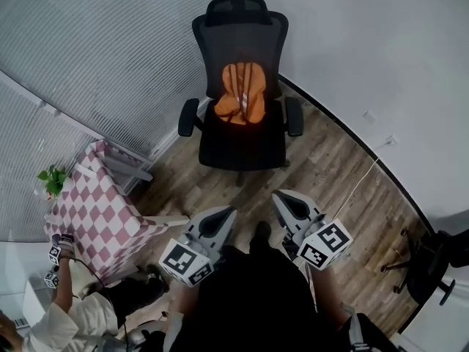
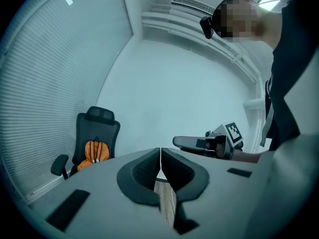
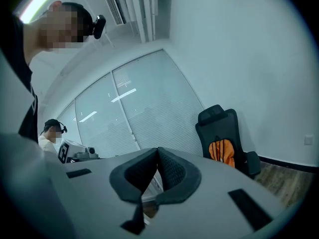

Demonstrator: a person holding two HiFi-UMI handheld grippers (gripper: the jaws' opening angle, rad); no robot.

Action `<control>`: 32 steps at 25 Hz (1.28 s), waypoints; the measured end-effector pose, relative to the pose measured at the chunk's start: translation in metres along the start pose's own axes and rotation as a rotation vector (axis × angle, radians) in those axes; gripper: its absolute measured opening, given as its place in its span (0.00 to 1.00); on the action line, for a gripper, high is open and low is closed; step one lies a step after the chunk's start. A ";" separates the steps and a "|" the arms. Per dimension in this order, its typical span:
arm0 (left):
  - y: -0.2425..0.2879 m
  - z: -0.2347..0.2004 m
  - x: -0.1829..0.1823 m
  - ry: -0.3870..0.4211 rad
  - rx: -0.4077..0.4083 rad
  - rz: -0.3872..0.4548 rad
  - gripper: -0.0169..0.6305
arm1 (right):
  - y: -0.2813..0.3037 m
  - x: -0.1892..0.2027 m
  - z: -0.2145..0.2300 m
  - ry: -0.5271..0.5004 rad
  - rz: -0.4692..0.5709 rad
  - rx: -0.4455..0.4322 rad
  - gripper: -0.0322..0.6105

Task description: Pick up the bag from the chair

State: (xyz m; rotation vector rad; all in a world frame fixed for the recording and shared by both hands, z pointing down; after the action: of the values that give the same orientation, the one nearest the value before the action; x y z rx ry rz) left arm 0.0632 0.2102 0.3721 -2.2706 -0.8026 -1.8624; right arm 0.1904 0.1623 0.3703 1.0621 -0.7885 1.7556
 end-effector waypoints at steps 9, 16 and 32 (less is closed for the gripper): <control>0.025 -0.017 -0.001 -0.014 -0.042 -0.038 0.08 | 0.014 -0.001 0.033 0.048 -0.014 -0.023 0.08; 0.052 -0.058 -0.014 -0.025 -0.018 -0.031 0.08 | 0.046 -0.010 0.057 0.037 -0.018 0.015 0.08; 0.112 -0.194 -0.082 0.004 0.097 0.030 0.08 | 0.170 -0.051 0.115 -0.034 0.013 0.140 0.08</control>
State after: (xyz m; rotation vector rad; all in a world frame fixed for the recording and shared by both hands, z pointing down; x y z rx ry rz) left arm -0.0676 0.0105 0.3717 -2.2073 -0.8350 -1.7745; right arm 0.0814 -0.0193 0.3627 1.1846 -0.7023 1.8294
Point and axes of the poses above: the fingertips, and each gripper's own axes: y forward along the fingers, z to its right, x out of its underside, the point moved 3 cm from there along -y, backward along the fingers, and after that the axes turned 15 degrees about -x, right-handed, at the moved point
